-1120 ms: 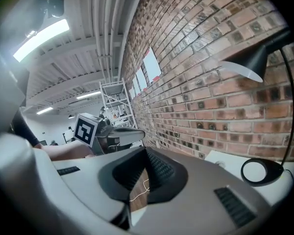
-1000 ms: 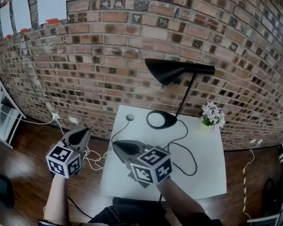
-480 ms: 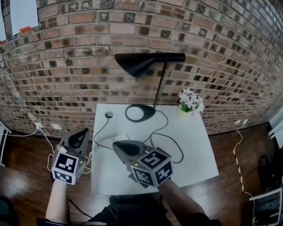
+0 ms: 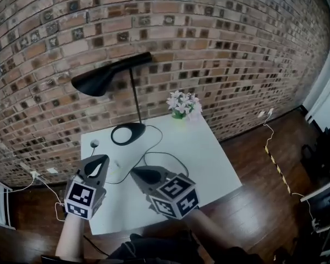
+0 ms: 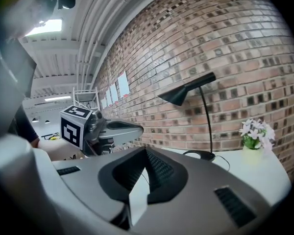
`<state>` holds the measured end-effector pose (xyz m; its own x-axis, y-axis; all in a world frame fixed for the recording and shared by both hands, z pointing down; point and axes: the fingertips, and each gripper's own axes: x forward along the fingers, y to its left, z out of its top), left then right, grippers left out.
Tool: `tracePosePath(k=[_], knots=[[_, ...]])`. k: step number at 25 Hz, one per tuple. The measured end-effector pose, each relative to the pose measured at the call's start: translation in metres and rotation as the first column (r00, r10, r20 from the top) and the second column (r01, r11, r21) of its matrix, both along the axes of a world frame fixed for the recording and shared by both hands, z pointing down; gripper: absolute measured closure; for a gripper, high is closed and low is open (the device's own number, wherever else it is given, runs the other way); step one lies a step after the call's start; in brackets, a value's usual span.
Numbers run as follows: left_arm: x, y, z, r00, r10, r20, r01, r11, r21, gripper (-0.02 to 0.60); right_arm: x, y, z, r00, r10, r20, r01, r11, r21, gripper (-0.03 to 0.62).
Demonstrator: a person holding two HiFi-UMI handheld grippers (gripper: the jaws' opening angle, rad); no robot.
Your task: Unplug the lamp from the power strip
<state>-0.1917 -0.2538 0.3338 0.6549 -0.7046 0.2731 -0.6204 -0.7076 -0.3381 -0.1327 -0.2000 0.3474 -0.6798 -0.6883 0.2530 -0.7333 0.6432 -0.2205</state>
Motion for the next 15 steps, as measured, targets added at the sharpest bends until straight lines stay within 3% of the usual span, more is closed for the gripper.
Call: tracePosePath(k=[7,11,15], knots=[[0.081,0.011,-0.001,0.999,0.023,-0.032,-0.024,0.999,-0.04,0.588,0.085,0.017,0.009,0.998,0.055,0.014,-0.055,0.998,-0.024,0.591],[0.12,0.021,-0.007,0.998,0.049,-0.036,-0.049,0.999,0.005,0.588,0.122,0.023,0.011,0.995,0.09,0.047,-0.09,0.996,-0.018,0.591],[0.159,0.037,-0.005,0.996,0.083,0.021,-0.085,0.994,0.068,0.588,0.15,0.034,0.016,0.991,0.105,0.079,-0.105,0.994,-0.009,0.591]])
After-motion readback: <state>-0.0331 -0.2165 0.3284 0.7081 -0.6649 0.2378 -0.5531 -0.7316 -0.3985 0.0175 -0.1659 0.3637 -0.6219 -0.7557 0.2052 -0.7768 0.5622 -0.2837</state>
